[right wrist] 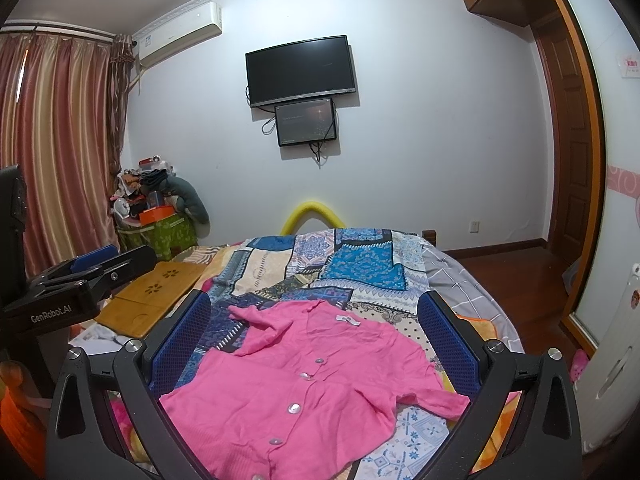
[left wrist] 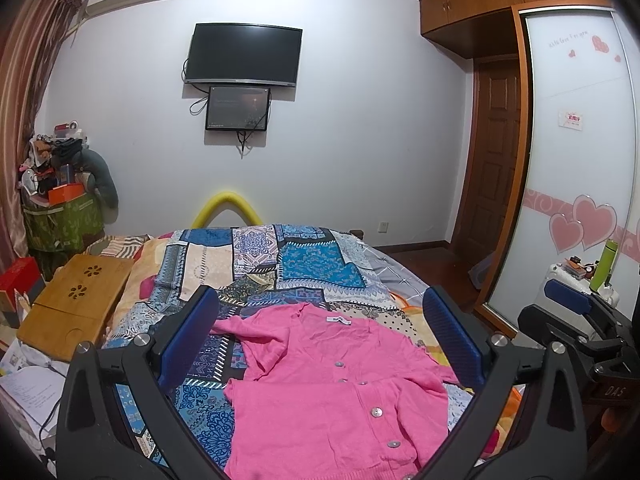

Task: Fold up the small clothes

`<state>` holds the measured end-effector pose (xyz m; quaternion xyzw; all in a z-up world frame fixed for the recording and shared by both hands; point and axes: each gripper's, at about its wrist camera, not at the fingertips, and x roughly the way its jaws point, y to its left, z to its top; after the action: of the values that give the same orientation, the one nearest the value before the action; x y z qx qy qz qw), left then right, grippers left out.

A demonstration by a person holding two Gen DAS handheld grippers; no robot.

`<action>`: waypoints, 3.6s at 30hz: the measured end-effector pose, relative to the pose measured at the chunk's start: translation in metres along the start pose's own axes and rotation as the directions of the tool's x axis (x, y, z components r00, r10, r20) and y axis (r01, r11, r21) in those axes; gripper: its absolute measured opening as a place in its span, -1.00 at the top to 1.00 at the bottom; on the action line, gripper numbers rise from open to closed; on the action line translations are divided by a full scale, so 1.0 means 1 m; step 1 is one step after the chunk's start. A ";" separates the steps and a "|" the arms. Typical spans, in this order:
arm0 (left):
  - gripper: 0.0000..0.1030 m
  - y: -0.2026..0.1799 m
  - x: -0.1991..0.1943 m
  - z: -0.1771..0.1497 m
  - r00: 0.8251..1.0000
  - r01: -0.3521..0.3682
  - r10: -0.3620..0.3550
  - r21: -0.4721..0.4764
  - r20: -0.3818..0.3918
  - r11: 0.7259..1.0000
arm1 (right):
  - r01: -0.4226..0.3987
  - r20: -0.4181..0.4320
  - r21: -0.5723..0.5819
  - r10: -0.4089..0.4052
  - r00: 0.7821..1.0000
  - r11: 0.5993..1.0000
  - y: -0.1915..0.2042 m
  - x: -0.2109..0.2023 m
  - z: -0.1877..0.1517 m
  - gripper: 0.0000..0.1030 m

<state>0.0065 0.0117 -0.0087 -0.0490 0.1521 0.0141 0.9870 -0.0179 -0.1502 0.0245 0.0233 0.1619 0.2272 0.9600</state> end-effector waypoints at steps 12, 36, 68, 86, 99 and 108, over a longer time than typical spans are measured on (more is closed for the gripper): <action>-1.00 0.007 0.010 0.006 1.000 -0.015 0.015 -0.004 -0.003 1.000 | 0.018 -0.019 -0.008 -0.018 1.000 1.000 -0.007 0.014 0.001 -0.99; -1.00 0.089 0.223 0.015 0.941 -0.160 0.163 0.035 -0.297 0.987 | 0.109 -0.284 -0.068 -0.124 0.951 0.992 -0.092 0.132 -0.005 -0.99; 0.66 0.115 0.431 -0.087 0.670 0.001 0.007 0.010 -0.743 1.000 | 0.029 -0.725 0.191 0.121 0.678 0.981 -0.182 0.296 -0.112 0.20; 0.89 0.170 0.384 -0.024 0.785 -0.135 0.130 0.038 -0.605 0.990 | -0.050 -0.604 0.093 0.097 0.791 0.994 -0.142 0.315 -0.027 0.88; 0.89 0.230 0.416 -0.040 0.752 -0.251 0.196 0.001 -0.630 0.968 | -0.069 -0.603 0.047 0.083 0.793 0.997 -0.104 0.385 -0.026 0.88; 0.89 0.236 0.442 -0.080 0.693 -0.249 0.191 0.017 -0.695 0.968 | -0.073 -0.661 0.059 0.094 0.745 0.996 -0.106 0.401 -0.057 0.84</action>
<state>0.3934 0.2440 -0.2401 -0.0708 0.5134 0.1188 0.8469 0.3479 -0.0689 -0.1624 -0.0375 0.4938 0.2610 0.8287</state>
